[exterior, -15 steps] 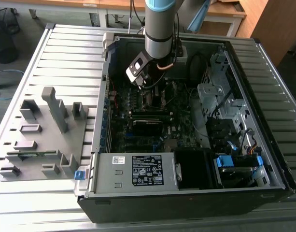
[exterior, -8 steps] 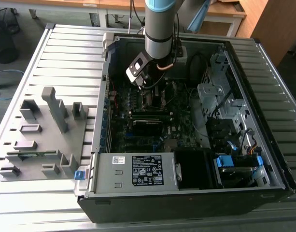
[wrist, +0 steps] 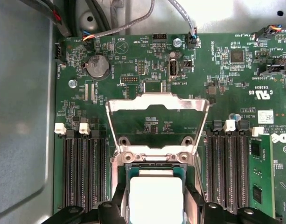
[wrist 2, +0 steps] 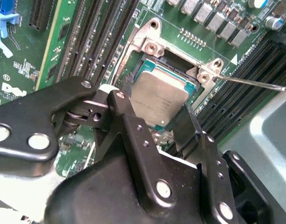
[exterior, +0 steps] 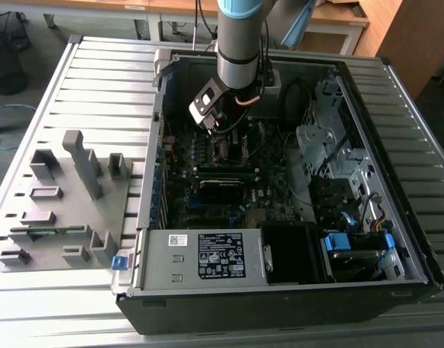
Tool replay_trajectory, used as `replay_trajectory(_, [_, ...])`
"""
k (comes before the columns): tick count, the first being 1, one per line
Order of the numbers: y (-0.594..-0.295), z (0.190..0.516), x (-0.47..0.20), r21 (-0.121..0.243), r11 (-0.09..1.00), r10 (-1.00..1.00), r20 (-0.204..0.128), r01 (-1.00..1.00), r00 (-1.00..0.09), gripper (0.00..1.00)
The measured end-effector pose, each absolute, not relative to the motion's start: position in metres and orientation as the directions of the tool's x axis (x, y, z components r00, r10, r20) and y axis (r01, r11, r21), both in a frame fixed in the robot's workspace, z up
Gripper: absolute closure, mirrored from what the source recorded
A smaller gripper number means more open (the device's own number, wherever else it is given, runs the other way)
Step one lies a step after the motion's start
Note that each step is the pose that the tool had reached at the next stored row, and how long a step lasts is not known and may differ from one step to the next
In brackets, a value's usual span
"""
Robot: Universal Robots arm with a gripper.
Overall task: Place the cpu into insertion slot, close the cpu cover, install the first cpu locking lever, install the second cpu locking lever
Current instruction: 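Place the cpu into insertion slot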
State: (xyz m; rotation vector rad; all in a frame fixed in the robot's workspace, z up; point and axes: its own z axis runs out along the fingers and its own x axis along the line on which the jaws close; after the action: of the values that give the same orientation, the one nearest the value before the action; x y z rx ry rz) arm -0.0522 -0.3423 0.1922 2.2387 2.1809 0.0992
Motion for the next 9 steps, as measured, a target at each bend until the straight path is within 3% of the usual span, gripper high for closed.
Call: replay_trajectory(9, [-0.3423,0.1996,-0.0523,0.055,-0.027,0.999,0.035,0.998,0.025,0.39])
